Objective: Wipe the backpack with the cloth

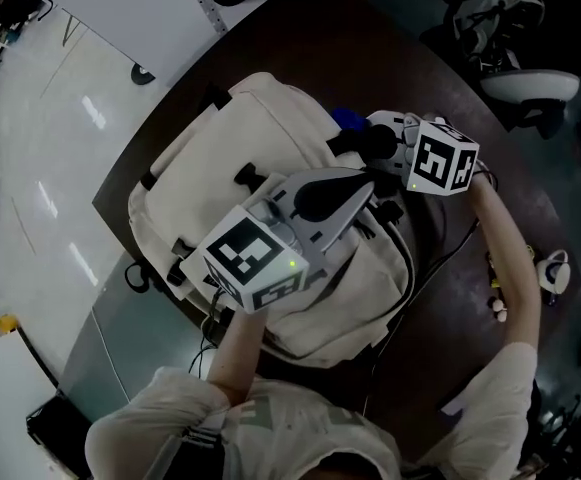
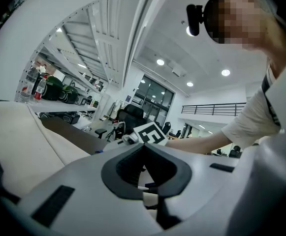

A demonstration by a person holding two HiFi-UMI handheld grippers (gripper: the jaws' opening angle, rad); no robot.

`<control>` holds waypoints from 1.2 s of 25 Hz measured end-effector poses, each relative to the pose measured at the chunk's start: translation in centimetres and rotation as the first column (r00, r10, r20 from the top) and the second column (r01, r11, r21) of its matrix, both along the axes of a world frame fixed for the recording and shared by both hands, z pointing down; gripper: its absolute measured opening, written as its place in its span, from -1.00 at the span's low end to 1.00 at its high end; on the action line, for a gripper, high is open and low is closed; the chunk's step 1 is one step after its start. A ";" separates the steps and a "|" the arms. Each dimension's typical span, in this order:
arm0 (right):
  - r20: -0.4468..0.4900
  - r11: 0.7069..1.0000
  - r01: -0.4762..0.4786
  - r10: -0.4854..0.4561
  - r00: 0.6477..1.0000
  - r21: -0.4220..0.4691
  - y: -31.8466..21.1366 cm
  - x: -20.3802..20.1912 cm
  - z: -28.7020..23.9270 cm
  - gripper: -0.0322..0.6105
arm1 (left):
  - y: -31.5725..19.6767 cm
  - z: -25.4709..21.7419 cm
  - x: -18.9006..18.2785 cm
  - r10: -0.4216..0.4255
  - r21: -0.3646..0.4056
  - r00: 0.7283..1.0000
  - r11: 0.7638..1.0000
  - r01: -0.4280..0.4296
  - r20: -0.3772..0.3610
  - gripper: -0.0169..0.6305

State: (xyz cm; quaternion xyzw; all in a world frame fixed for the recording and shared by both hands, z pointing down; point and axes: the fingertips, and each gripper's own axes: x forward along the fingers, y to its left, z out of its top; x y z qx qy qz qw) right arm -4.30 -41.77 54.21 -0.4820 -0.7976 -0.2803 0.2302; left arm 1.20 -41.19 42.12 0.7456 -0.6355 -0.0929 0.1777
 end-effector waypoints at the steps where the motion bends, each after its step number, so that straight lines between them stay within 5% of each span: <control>1: -0.004 1.000 0.006 -0.006 1.000 0.004 0.2 1.1 0.1 -0.77 | -0.1 0.1 0.0 0.000 -0.005 1.000 1.000 0.000 0.003 -0.94; 9: -0.025 1.000 -0.028 0.028 0.999 0.015 -0.1 7.5 1.1 -0.77 | -0.1 0.1 -0.2 -0.002 -0.012 1.000 1.000 0.002 -0.017 -0.94; 30: -0.165 0.995 -0.097 0.093 0.982 -0.015 3.9 20.6 3.4 -0.77 | -0.1 0.5 0.1 -0.019 -0.033 0.997 0.999 0.021 0.075 -0.94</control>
